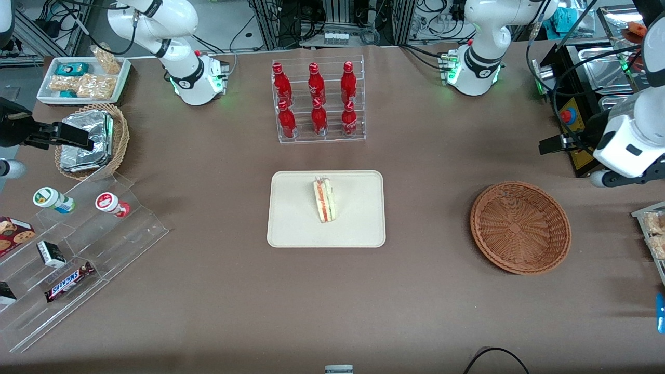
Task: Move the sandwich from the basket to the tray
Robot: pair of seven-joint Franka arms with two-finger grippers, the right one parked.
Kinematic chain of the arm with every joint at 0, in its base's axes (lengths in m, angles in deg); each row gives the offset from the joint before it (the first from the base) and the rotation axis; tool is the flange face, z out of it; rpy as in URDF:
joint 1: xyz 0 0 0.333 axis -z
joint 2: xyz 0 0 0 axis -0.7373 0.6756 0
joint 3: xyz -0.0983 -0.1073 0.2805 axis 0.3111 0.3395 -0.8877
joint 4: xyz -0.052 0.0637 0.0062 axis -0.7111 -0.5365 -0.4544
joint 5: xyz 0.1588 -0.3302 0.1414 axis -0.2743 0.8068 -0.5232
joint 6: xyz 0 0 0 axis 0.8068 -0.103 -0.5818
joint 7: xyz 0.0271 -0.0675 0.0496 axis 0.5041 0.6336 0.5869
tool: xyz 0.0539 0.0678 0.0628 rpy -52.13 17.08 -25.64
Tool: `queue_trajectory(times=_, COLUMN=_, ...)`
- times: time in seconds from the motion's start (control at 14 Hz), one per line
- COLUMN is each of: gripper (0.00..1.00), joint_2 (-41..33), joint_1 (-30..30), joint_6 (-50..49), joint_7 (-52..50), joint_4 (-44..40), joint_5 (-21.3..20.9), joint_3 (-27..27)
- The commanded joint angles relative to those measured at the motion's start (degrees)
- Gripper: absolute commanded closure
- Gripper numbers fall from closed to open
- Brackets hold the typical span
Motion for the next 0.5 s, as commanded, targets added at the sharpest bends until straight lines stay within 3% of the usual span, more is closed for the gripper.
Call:
queue_trajectory(times=0.0, gripper=0.00, joint_2=-1.20, joint_1=1.82, joint_6=2.03, joint_7=-1.73, joint_4=1.79, joint_5=-1.46, joint_3=0.16)
queue_trajectory(times=0.21, gripper=0.00, joint_2=-2.97, joint_1=3.49, joint_6=6.08, joint_7=-9.72, joint_4=5.32, joint_5=-1.55, joint_3=0.25)
queue_trajectory(times=0.43, gripper=0.00, joint_2=-2.27, joint_1=3.15, joint_6=6.08, joint_7=-8.34, joint_4=3.57, joint_5=-1.28, joint_3=0.16)
